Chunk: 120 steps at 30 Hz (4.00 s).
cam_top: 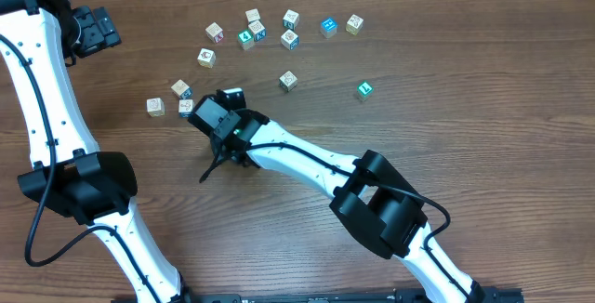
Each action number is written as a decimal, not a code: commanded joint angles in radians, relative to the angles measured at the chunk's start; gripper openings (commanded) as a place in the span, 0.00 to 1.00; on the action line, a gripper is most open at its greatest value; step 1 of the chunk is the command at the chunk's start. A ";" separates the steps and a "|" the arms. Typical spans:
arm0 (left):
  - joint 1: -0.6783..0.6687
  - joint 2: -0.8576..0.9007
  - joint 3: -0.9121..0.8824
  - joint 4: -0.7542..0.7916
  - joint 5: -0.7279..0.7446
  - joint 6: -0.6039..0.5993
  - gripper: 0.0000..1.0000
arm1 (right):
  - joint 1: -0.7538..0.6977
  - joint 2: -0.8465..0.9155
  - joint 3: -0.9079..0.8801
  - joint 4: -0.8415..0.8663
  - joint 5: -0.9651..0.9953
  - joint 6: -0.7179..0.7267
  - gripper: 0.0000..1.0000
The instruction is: Form a tower
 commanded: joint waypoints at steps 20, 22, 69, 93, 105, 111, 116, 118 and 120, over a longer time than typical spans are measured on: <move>-0.002 -0.006 0.013 0.002 -0.009 -0.010 1.00 | -0.167 -0.016 0.121 -0.080 -0.420 -0.341 0.72; -0.002 -0.005 0.013 0.002 -0.009 -0.009 1.00 | -0.155 -0.008 0.121 -0.079 -0.399 -0.359 0.73; -0.002 -0.005 0.013 0.002 -0.009 -0.010 1.00 | -0.060 0.070 0.122 -0.058 -0.221 0.017 0.43; -0.002 -0.006 0.013 0.002 -0.009 -0.010 1.00 | -0.436 0.034 0.315 -0.401 -0.252 -0.238 0.57; -0.002 -0.006 0.013 0.002 -0.009 -0.009 0.99 | -0.658 0.034 0.300 -0.495 -0.259 -0.487 0.66; -0.002 -0.006 0.013 0.002 -0.009 -0.010 1.00 | -0.721 0.035 0.249 -0.500 -0.257 -0.490 0.67; -0.002 -0.006 0.013 0.002 -0.009 -0.010 0.99 | -0.726 0.035 0.217 -0.505 -0.261 -0.513 0.69; -0.002 -0.006 0.013 0.002 -0.009 -0.010 1.00 | -0.724 0.035 0.212 -0.504 -0.260 -0.517 0.70; -0.002 -0.006 0.013 0.002 -0.009 -0.010 0.99 | -0.723 0.035 0.212 -0.503 -0.260 -0.517 0.70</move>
